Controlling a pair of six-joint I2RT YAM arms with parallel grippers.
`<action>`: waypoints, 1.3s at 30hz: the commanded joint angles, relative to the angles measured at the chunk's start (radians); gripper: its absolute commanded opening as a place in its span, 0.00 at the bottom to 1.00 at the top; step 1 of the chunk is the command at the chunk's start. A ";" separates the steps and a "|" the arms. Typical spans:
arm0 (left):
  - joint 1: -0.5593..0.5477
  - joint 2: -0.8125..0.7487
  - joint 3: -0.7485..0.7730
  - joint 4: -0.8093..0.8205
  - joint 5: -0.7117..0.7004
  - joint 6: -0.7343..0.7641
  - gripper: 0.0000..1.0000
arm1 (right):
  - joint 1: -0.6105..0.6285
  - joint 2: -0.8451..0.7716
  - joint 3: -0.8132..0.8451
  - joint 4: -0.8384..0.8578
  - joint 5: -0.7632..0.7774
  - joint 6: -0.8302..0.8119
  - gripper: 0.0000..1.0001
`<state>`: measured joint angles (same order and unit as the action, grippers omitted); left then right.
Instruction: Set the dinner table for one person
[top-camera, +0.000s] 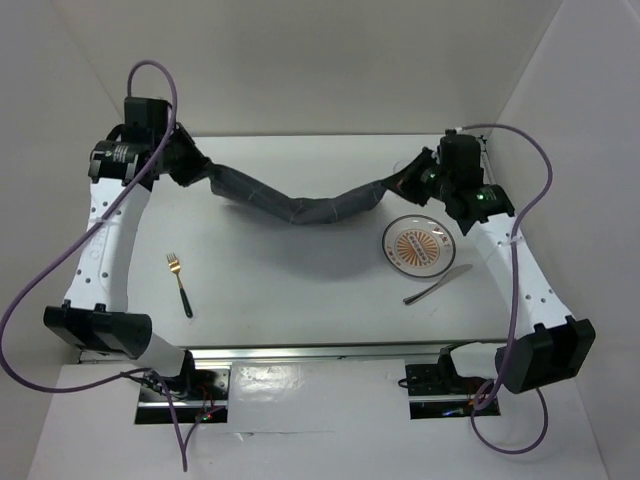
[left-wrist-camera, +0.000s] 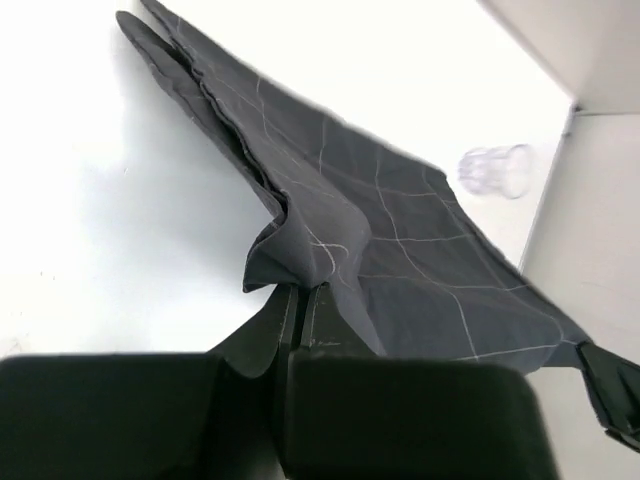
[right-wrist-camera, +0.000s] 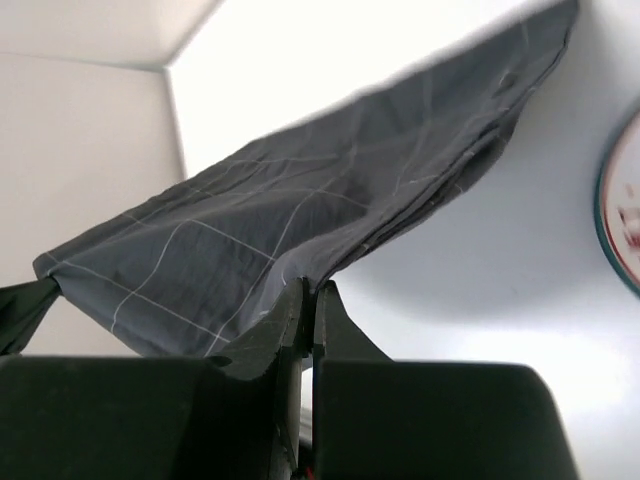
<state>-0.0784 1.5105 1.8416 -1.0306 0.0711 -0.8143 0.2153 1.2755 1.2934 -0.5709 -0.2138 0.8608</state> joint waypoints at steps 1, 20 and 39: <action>0.020 -0.053 0.064 -0.020 0.033 0.063 0.00 | -0.005 -0.004 0.133 -0.041 0.005 -0.085 0.00; 0.092 0.149 0.347 0.148 0.185 0.135 0.00 | -0.066 0.286 0.556 0.078 -0.093 -0.180 0.00; 0.221 0.351 0.209 0.469 0.397 0.084 0.00 | -0.099 0.616 0.664 0.295 -0.180 -0.173 0.00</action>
<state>0.1429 1.9270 2.1910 -0.6285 0.4545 -0.7471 0.1234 1.9835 2.1117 -0.3630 -0.3729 0.6975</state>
